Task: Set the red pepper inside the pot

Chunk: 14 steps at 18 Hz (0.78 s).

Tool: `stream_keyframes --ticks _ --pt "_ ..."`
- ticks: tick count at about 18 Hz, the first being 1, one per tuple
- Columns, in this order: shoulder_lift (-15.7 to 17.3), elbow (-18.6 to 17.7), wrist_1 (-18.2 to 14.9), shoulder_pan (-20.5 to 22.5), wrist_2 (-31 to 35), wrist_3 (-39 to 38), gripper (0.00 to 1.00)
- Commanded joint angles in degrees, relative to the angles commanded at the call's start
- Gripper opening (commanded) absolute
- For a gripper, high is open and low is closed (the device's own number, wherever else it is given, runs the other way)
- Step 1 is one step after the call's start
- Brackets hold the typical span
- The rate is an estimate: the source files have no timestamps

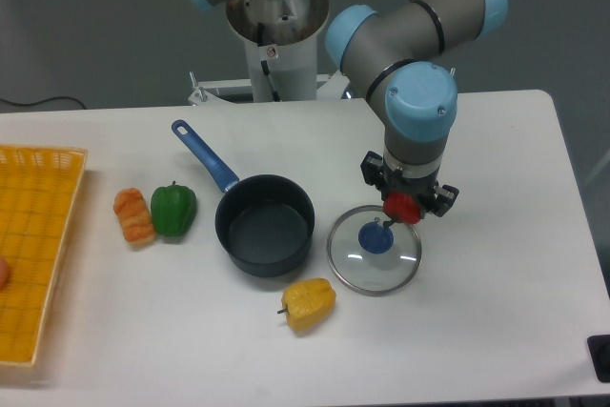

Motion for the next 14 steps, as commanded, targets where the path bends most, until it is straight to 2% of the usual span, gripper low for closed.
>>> stream_keyframes --ticks 11,14 --pt "0.09 -0.44 -0.09 -0.09 -2.63 -4.13 0.60" --pt "0.18 -0.97 -0.09 -1.23 -2.55 -4.75 0.60"
